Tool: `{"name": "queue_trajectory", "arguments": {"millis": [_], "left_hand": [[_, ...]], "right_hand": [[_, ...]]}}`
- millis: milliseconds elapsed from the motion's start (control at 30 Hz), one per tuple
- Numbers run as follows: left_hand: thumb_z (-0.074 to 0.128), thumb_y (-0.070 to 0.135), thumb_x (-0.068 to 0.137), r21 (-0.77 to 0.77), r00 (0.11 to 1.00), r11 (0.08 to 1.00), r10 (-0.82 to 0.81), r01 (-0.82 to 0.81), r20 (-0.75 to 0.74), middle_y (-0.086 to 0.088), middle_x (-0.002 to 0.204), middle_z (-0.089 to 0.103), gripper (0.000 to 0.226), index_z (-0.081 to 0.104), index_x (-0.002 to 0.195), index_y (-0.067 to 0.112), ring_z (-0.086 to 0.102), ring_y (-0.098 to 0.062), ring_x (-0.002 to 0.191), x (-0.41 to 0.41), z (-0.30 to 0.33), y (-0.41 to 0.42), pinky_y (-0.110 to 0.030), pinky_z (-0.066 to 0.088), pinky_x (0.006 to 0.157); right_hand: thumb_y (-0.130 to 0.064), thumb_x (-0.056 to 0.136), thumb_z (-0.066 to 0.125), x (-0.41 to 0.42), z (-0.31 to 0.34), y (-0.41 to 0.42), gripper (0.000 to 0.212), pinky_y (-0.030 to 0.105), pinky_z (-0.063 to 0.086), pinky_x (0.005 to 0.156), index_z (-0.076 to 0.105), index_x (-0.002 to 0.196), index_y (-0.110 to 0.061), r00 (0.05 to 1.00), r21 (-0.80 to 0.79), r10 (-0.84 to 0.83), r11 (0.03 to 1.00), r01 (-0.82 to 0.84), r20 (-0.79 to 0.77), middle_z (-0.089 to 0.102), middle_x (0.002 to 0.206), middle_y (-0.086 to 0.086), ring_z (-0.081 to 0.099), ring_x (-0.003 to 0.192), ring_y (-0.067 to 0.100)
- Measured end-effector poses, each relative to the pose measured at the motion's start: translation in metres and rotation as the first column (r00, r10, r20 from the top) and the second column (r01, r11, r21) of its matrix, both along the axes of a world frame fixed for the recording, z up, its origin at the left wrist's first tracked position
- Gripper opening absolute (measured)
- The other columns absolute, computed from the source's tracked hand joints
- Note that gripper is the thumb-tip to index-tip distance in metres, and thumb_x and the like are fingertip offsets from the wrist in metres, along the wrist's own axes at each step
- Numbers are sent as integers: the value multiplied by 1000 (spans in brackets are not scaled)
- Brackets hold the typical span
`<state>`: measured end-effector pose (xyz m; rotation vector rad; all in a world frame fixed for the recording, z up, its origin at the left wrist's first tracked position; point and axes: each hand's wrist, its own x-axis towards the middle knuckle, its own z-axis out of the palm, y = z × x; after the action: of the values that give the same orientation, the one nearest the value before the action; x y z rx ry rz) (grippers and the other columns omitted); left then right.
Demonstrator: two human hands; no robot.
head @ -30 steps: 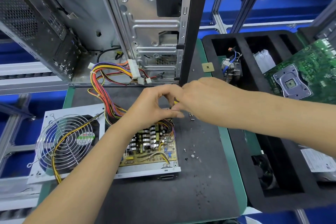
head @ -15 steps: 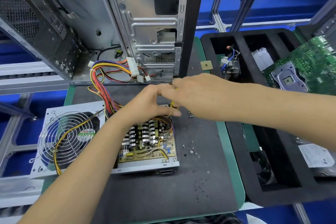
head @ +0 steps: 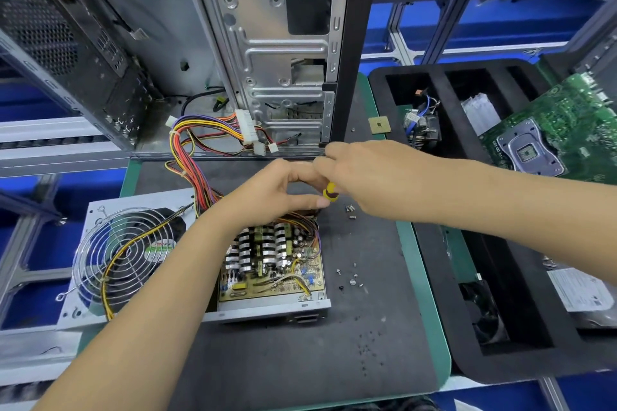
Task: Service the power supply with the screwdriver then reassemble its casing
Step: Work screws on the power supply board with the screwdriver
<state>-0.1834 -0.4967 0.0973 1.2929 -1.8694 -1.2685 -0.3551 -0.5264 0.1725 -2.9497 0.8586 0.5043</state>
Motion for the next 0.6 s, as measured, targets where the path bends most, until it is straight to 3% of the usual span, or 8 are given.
{"name": "queue_trajectory", "arguments": {"millis": [67, 133, 200, 300, 367, 467, 600], "left_hand": [[70, 5, 86, 5, 1000, 1000, 19, -19, -11, -8, 102, 74, 17, 72, 102, 2, 64, 0, 96, 3, 1, -1, -11, 42, 90], [71, 5, 85, -1, 1000, 1000, 17, -17, 7, -8, 99, 74, 14, 72, 99, 8, 63, 0, 93, 0, 1, -1, -13, 43, 90], [74, 8, 83, -23, 999, 999, 29, -29, 26, -1, 94, 74, 13, 72, 94, 14, 64, -2, 91, -3, 0, -1, -15, 45, 88], [80, 10, 78, -54, 997, 997, 61, -58, 50, 0, 87, 73, 12, 73, 87, 15, 67, -13, 87, -5, -3, -2, -21, 49, 84], [82, 9, 75, -49, 996, 996, 71, -69, 53, -2, 87, 73, 16, 73, 88, 13, 66, -15, 86, -7, -3, -2, -20, 49, 84], [82, 6, 74, -39, 995, 996, 82, -80, 56, 0, 89, 71, 27, 68, 92, 21, 66, -10, 88, -5, -3, -2, -18, 49, 88], [75, 2, 82, -35, 988, 992, 121, -118, 96, -1, 94, 72, 21, 71, 100, 11, 67, -10, 92, -1, -1, -2, -21, 50, 92]], "right_hand": [[4, 77, 54, -5, 2, -3, 54, 27, 17, 44, 34, 117, -27, 1000, 37, -9, 999, 8, 26, 26, 89, -1, 22, 55, 7], [4, 79, 53, -4, 0, -1, 49, 28, 20, 45, 35, 115, -24, 998, 93, -45, 995, 40, 50, 25, 92, -1, 23, 56, 7], [-15, 88, 57, -3, -4, 1, 29, 29, 28, 50, 35, 107, -18, 992, 128, -99, 988, 88, 78, 28, 93, 1, 31, 57, 9], [-54, 92, 44, 0, -1, 0, 40, 33, 32, 55, 31, 93, -16, 974, 61, -214, 976, 210, 73, 31, 75, 1, 40, 65, 22], [-51, 97, 38, 1, 0, 0, 34, 32, 31, 57, 38, 87, -18, 983, -44, -184, 982, 184, 14, 30, 69, 0, 44, 71, 27], [-36, 99, 41, -3, -1, 1, 23, 32, 32, 58, 53, 96, -16, 991, -43, -134, 990, 134, 5, 34, 77, 3, 47, 73, 28], [-38, 97, 46, -16, 2, 0, 26, 32, 34, 58, 42, 83, -17, 989, -14, -148, 989, 148, 17, 31, 71, -2, 52, 76, 33]]}}
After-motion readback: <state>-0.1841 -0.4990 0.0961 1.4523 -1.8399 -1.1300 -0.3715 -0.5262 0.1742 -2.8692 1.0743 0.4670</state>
